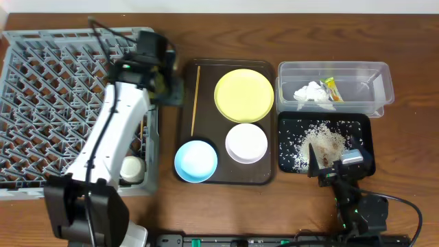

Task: Sort waste into correct bins and load items into the dishwasher

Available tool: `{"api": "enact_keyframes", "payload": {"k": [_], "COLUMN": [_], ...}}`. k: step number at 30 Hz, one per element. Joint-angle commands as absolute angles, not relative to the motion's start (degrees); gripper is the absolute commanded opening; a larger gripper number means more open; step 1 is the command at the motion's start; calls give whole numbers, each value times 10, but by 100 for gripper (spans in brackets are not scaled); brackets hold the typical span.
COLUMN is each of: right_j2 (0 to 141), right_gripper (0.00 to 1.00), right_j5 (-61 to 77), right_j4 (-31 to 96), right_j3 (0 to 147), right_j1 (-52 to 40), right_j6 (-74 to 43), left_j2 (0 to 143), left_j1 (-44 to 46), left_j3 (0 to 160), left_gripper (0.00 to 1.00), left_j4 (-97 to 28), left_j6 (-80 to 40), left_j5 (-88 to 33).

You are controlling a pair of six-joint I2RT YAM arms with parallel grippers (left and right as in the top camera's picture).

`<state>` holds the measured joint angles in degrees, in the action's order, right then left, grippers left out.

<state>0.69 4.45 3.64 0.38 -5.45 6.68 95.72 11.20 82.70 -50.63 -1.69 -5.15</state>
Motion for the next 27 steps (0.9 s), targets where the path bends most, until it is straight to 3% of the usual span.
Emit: {"api": "enact_keyframes", "payload": {"k": [1,5,19,22,23,27], "right_j2": [3,3,3,3,3,3], "right_gripper": [99,99,99,99,99,99], "right_j5": [45,45,46,45,45,45], "right_j4": [39,39,39,39,39,39], "right_j3": [3,3,3,3,3,3], "right_j1": [-53,-53,-53,-53,-53,-53], "right_j6": [60,60,60,60,60,60], "left_j2": [985,1046,1194,1206,1206,1188], "left_j1": [146,157,169,171,171,167], "left_j3": [816,812,812,812,812,835], "left_gripper": [54,53,33,19,7,6], "left_j4": [-480,-448,-431,-435,-437,-474], "left_j6": [-24,-24,-23,-24,-25,-30], "left_j5": [-44,-40,-72,-73,-73,-72]}}
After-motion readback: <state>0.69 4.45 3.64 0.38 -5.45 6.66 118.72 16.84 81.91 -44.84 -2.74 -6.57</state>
